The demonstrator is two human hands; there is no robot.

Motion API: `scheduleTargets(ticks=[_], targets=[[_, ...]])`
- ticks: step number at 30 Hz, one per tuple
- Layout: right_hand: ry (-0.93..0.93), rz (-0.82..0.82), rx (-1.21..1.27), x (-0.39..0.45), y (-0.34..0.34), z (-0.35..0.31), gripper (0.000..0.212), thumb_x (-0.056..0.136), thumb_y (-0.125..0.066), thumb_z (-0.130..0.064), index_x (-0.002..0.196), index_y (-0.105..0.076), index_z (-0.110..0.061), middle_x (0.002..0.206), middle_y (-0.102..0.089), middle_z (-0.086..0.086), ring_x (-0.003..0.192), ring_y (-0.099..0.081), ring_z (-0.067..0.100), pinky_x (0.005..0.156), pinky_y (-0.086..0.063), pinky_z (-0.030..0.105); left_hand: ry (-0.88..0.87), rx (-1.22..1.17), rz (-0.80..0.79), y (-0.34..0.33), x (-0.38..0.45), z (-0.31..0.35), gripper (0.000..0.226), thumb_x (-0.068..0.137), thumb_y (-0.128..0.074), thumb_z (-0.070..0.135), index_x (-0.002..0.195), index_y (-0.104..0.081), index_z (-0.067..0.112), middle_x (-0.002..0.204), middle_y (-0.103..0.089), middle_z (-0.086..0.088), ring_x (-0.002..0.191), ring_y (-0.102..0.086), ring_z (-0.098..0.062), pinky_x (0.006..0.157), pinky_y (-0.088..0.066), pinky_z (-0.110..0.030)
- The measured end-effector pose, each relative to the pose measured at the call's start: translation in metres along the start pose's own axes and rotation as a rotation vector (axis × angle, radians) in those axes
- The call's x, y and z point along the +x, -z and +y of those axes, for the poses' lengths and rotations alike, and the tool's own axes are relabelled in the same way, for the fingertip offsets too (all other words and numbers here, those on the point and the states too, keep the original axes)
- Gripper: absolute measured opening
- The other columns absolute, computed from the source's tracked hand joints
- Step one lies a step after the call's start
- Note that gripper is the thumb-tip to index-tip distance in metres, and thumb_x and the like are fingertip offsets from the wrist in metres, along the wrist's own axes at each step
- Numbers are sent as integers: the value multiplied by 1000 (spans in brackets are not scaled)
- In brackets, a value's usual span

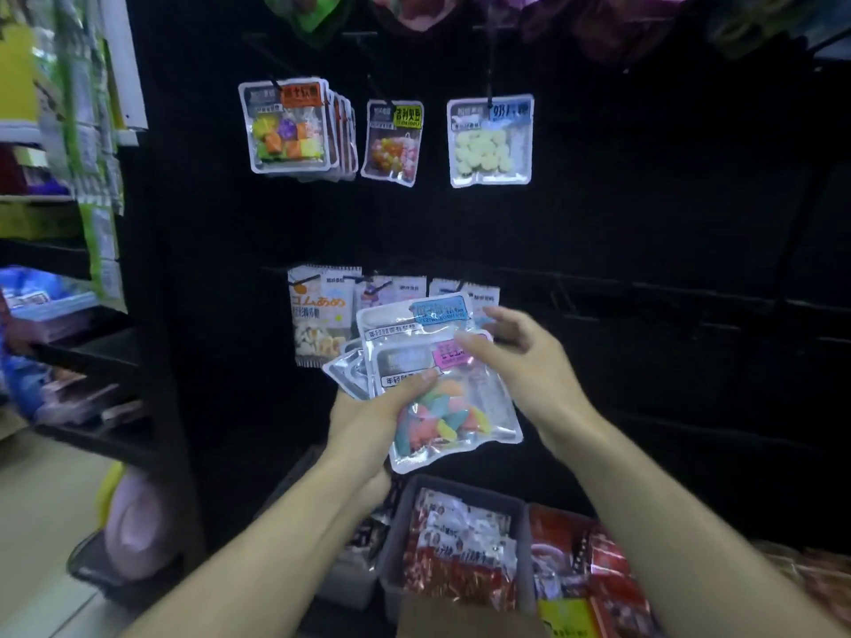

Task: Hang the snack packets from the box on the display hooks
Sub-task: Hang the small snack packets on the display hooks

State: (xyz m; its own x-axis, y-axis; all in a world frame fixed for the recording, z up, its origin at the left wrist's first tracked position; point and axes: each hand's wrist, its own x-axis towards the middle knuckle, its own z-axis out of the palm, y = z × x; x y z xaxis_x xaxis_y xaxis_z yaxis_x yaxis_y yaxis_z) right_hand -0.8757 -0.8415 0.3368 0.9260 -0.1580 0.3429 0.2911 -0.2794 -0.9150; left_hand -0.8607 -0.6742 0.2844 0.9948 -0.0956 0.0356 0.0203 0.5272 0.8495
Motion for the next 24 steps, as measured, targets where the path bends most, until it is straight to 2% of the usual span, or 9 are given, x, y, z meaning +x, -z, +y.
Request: scheduleTargets(ticks=[3, 5, 7, 9, 11, 14, 17, 21, 24], targets=[[-125, -112, 94, -52, 0, 42, 47, 79, -91, -22, 121, -71, -26, 110, -80, -5, 99, -78, 17, 89, -62, 38, 43, 5, 38, 11, -16, -41, 52, 73, -85, 6, 123, -70, 7, 112, -80, -22, 93, -79, -43, 75, -67, -57], [-181, -80, 116, -70, -3, 68, 41, 80, -90, -10, 115, -72, -19, 103, -82, 1, 91, -80, 20, 78, -63, 35, 86, 38, 62, 20, -24, -70, 56, 68, -90, 14, 122, -73, 12, 114, -79, -22, 102, -77, -48, 87, -60, -69], [-233, -9, 122, -78, -6, 91, 38, 79, -89, -6, 112, -74, -16, 100, -82, 5, 89, -80, 24, 75, -64, 36, 137, 59, 84, 28, -30, -93, 56, 62, -96, 25, 115, -78, 17, 115, -75, -30, 110, -70, -58, 95, -54, -76], [-285, 18, 124, -79, -7, 108, 34, 80, -89, -5, 110, -74, -13, 98, -82, 7, 88, -80, 28, 79, -65, 46, 181, 85, 112, 32, -33, -108, 54, 65, -93, 35, 114, -78, 21, 108, -77, -28, 103, -74, -54, 88, -61, -67], [-323, 18, 136, -77, -3, 119, 29, 82, -87, -7, 107, -74, -11, 96, -82, 8, 88, -80, 31, 83, -64, 51, 201, 118, 140, 35, -34, -113, 55, 70, -84, 43, 119, -74, 20, 99, -81, -19, 89, -79, -40, 78, -66, -54], [-331, -17, 123, -74, 4, 123, 19, 88, -82, -10, 105, -76, -9, 94, -82, 7, 87, -80, 26, 82, -64, 42, 215, 221, 145, 34, -34, -110, 64, 72, -73, 60, 116, -73, 14, 99, -82, -19, 92, -79, -40, 92, -61, -61], [-329, -30, 127, -71, 11, 117, 16, 92, -78, -15, 103, -76, -4, 94, -82, 9, 88, -80, 28, 75, -61, 34, 222, 269, 147, 30, -36, -105, 74, 71, -65, 72, 116, -76, 16, 102, -83, -12, 99, -79, -37, 99, -58, -59], [-280, 45, 123, -68, 20, 102, 13, 94, -77, -19, 93, -77, -7, 90, -82, 8, 86, -80, 26, 80, -63, 39, 207, 255, 166, 20, -40, -91, 72, 72, -72, 72, 123, -76, 21, 110, -83, -6, 107, -78, -32, 96, -61, -54], [-162, 159, 121, -64, 27, 83, 6, 95, -76, -19, 92, -79, -15, 88, -82, 5, 83, -80, 23, 75, -63, 38, 197, 216, 208, 6, -43, -73, 51, 86, -75, 59, 123, -75, 23, 113, -82, 0, 108, -77, -21, 75, -60, -32]])
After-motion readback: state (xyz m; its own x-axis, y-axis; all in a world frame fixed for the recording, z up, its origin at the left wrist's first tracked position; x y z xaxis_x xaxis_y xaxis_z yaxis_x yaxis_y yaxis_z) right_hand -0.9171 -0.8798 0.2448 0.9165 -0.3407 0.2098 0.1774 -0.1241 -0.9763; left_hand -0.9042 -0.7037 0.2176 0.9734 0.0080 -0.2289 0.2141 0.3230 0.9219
